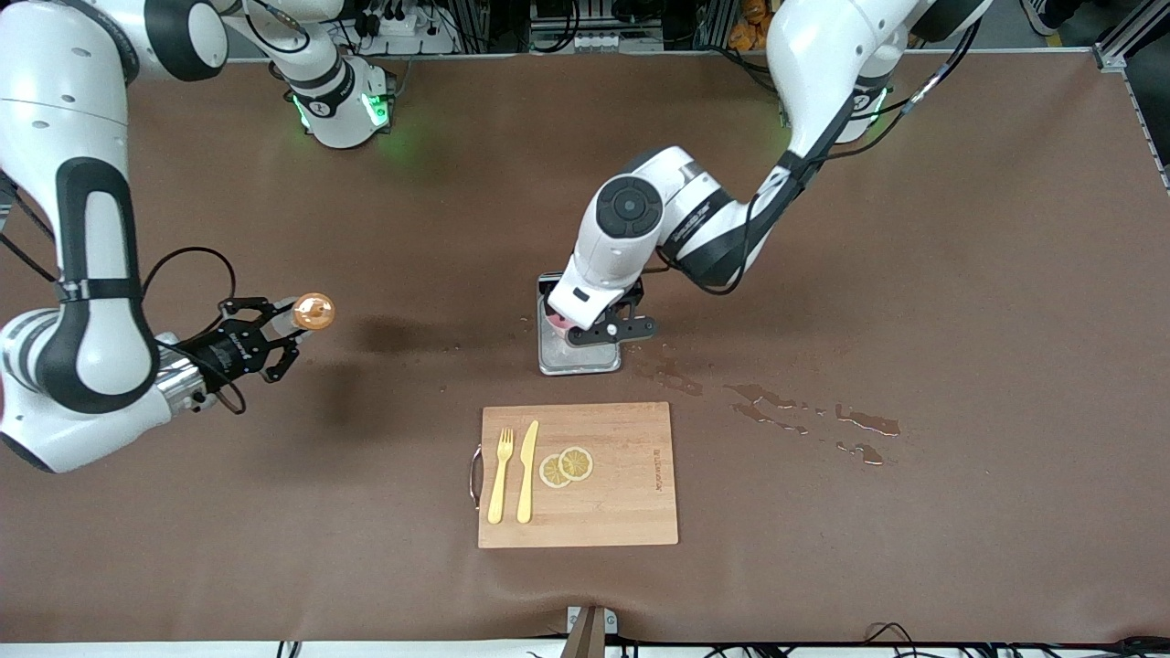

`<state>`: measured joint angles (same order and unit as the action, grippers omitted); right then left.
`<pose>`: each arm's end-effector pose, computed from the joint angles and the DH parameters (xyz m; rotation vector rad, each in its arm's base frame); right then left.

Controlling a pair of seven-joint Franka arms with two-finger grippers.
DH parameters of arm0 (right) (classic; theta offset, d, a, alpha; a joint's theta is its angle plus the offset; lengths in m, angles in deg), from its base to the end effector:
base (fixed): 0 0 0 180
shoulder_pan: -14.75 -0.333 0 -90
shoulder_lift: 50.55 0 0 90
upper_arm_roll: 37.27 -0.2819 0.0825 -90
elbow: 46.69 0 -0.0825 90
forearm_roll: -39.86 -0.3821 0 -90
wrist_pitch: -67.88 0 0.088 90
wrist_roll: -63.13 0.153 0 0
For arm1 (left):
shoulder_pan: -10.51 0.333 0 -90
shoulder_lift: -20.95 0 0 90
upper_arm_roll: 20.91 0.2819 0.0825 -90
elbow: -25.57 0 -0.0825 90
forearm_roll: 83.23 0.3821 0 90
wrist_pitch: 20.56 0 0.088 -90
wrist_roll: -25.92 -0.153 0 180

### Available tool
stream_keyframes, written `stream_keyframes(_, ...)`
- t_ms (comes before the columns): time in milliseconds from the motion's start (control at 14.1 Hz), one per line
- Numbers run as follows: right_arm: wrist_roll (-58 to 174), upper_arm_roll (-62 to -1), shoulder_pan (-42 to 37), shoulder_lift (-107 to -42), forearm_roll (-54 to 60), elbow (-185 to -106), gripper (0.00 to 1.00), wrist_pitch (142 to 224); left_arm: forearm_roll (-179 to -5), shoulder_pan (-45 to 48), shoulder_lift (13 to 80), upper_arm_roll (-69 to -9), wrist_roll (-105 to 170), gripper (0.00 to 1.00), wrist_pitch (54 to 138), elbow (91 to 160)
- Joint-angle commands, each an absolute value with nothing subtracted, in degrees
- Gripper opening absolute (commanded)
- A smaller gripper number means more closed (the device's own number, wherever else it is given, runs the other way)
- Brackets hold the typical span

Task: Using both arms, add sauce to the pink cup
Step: 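Lower the pink cup onto the silver scale and open the left gripper, then pour sauce into the cup with the right gripper while the left gripper retracts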

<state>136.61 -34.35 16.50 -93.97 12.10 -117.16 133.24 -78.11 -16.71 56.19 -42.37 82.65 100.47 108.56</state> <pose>0.5923 0.0391 0.2505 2.1126 -1.7119 -1.3925 0.4949 -0.4997 0.2824 2.9782 0.2543 -0.0742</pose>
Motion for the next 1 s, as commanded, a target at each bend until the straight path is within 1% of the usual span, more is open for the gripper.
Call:
stream_keyframes(0,141.8,-34.0,13.0,-91.6,14.7,-116.7,0.39,132.0,-77.6,-13.3,51.8,-42.4,83.6,1.0,97.2,109.7)
stream_keyframes(285,149.0,-33.9,8.9,-91.0,16.2,-115.9,0.39,132.1,-78.6,-4.4,47.6,-42.9,78.4,1.0,90.8,109.7)
stream_keyframes(569,158.5,-33.9,3.9,-91.0,16.7,-114.2,0.39,132.1,-80.2,6.0,42.8,-42.2,61.3,1.0,79.0,109.7)
stream_keyframes(782,166.2,-33.9,-1.1,-91.1,19.8,-113.1,0.38,132.2,-80.2,13.7,39.4,-42.2,50.2,1.0,75.1,109.9)
stream_keyframes(925,169.2,-33.9,-3.0,-91.1,21.0,-113.1,0.38,132.1,-80.2,15.7,37.1,-42.2,47.5,1.0,74.2,110.4)
